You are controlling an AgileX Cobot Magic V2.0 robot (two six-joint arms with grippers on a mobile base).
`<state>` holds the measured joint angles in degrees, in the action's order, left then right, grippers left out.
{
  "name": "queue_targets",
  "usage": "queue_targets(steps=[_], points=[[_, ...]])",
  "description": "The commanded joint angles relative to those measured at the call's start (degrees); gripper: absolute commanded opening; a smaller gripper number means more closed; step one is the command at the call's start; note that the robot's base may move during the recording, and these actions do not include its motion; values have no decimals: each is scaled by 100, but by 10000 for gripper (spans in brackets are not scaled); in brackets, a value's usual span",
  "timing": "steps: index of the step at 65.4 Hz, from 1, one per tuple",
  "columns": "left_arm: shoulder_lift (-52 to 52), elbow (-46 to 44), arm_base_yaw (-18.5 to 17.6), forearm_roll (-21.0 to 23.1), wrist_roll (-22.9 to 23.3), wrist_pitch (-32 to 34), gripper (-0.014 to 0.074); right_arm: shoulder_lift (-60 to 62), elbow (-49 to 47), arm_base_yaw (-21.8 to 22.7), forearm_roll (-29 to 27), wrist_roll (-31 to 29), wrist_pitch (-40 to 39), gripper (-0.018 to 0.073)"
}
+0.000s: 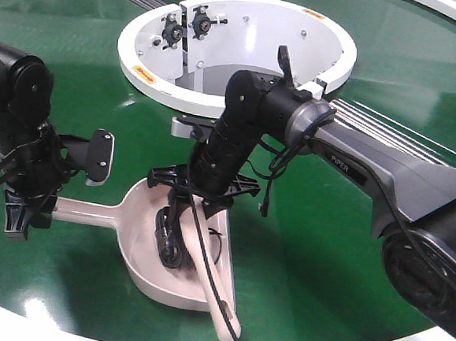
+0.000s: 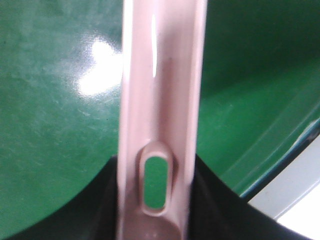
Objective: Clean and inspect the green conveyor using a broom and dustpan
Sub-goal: 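Sweep the black cable into the dustpan with the right-held brush, then lift the brush away and lower it back onto the belt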
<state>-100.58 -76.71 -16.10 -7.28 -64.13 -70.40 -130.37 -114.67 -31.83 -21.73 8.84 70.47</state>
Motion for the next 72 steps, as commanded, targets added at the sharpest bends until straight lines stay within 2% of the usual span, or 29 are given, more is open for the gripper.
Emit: queue_targets(steps=[1, 20, 36, 45, 61, 72], points=[[268, -131, -37, 124, 88, 8, -6, 459, -273, 9, -164, 35, 346, -3], [268, -131, -37, 124, 88, 8, -6, 988, -279, 9, -2, 3, 346, -3], [268, -131, -37, 124, 88, 8, -6, 1703, -279, 95, 899, -14, 346, -3], [268, -131, -37, 124, 88, 8, -6, 2098, -258, 364, 1129, -14, 346, -3], [268, -131, -37, 124, 88, 8, -6, 2491, -199, 1000, 1200, -188, 346, -3], [268, -131, -37, 124, 88, 2, -6, 2677, 475, 1474, 1291, -460, 346, -3]])
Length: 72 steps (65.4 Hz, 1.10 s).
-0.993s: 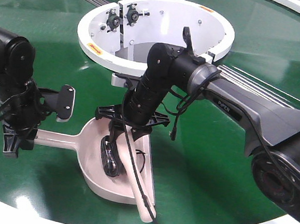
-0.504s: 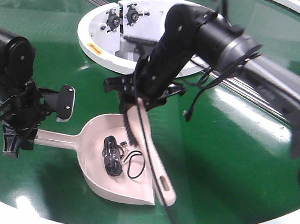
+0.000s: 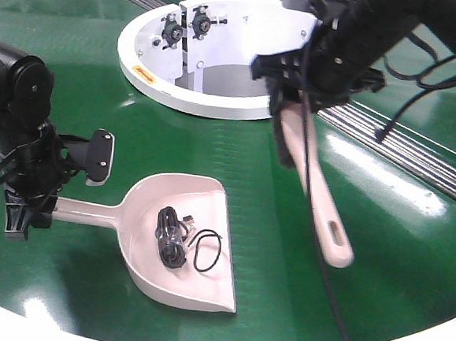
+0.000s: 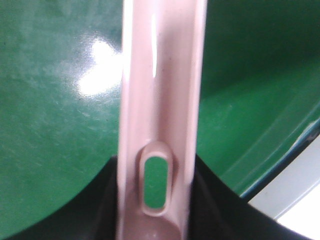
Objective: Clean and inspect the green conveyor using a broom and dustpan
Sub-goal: 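Lift the brush away and lower it back onto the belt, then open the right gripper, release the brush, and raise the right arm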
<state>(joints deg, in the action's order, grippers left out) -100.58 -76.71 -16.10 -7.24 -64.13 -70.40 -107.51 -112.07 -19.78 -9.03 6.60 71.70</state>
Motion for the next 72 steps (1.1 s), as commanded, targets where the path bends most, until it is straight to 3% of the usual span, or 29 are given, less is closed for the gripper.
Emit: queue_targets(steps=[1, 25, 72], points=[[268, -131, -37, 120, 88, 2, -6, 411, 286, 305, 22, -255, 222, -3], [268, -131, -37, 120, 88, 2, -6, 354, 1664, 831, 689, -602, 223, -3], [268, -131, -37, 120, 88, 2, -6, -1007, 1675, 929, 559, -817, 228, -3]])
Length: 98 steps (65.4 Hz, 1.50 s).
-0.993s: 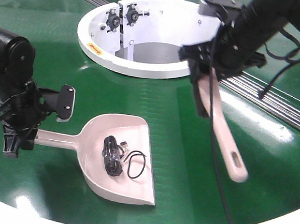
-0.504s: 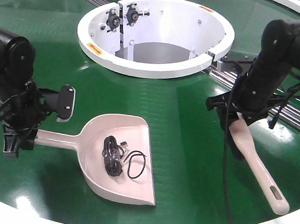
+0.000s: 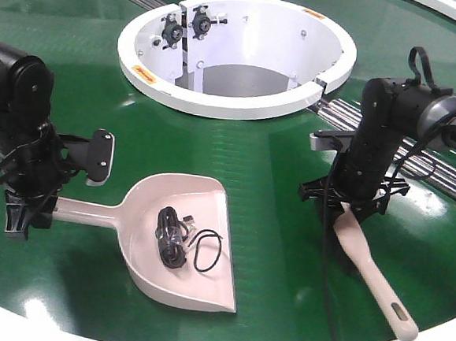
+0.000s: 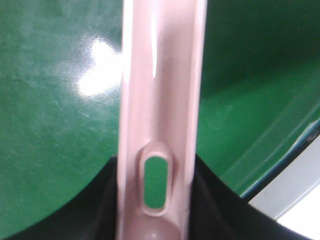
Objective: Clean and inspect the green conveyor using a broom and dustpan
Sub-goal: 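Open the right gripper, release the brush, and raise the right arm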
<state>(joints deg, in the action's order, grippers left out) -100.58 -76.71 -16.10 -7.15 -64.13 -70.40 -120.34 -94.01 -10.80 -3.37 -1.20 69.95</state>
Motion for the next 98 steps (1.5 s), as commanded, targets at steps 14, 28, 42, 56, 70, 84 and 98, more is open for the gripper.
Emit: queue_targets(steps=[14, 28, 42, 56, 70, 84, 98], points=[[268, -131, -37, 111, 88, 2, -6, 275, -143, 31, -2, -36, 398, -3], [268, -131, -37, 111, 88, 2, -6, 275, -143, 31, 9, -41, 398, -1], [268, -131, -37, 111, 88, 2, -6, 275, -143, 51, 9, -41, 398, 47], [268, -131, -37, 111, 88, 2, -6, 275, -143, 51, 4, -83, 398, 225], [268, -131, -37, 111, 88, 2, -6, 275, -143, 51, 9, -83, 398, 464], [268, -131, -37, 111, 88, 2, -6, 275, -143, 51, 9, -83, 398, 536], [268, -131, -37, 111, 88, 2, -6, 292, -148, 51, -4, -77, 367, 534]])
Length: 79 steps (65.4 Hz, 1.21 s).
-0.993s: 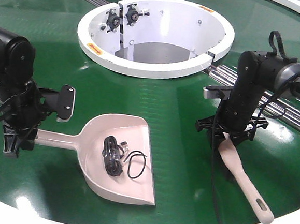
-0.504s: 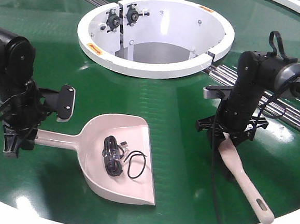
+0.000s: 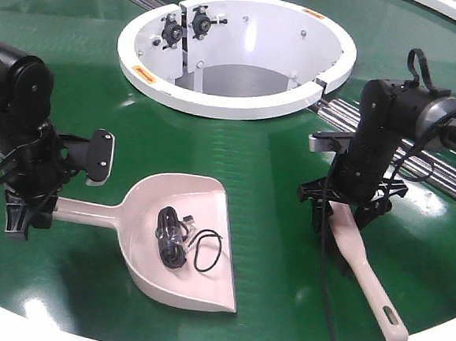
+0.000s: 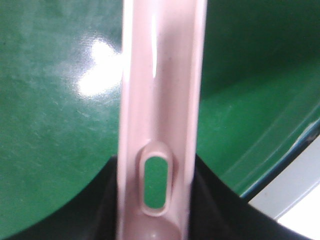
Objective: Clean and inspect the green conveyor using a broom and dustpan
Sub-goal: 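Open the right gripper, release the brush, and raise the right arm, then open the left gripper, release the dustpan handle, and withdraw the left arm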
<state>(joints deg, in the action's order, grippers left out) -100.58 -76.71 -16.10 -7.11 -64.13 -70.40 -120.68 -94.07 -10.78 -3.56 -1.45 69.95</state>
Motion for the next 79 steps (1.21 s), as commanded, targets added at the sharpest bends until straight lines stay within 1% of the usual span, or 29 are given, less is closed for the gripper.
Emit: queue_targets(steps=[1, 11, 26, 31, 39, 45, 53, 62, 68, 73, 79], points=[[268, -131, -37, 107, 88, 2, -6, 339, -142, 49, 11, -53, 355, 534], [268, -131, -37, 107, 88, 2, -6, 603, -142, 49, -19, -58, -5, 534], [268, -131, -37, 107, 88, 2, -6, 1470, -116, 49, 37, -58, -1006, 534], [268, -131, -37, 107, 88, 2, -6, 1869, 30, 49, 49, -73, -1450, 534], [268, -131, -37, 107, 88, 2, -6, 2713, 670, 49, 104, -194, -2372, 534], [268, -131, -37, 107, 88, 2, -6, 3446, 1347, 49, 185, -251, -3170, 533], [268, -131, -37, 107, 88, 2, -6, 4440, 2317, 49, 356, -251, -3924, 506], [268, -131, -37, 107, 88, 2, -6, 5543, 3521, 49, 399, -251, -4549, 419], [268, -131, -37, 107, 88, 2, -6, 6293, 4250, 49, 399, -251, -4969, 316], [268, -131, -37, 107, 88, 2, -6, 6949, 4890, 49, 399, -251, -5407, 195], [268, -131, -37, 107, 88, 2, -6, 7592, 5453, 49, 399, -251, -5670, 50]])
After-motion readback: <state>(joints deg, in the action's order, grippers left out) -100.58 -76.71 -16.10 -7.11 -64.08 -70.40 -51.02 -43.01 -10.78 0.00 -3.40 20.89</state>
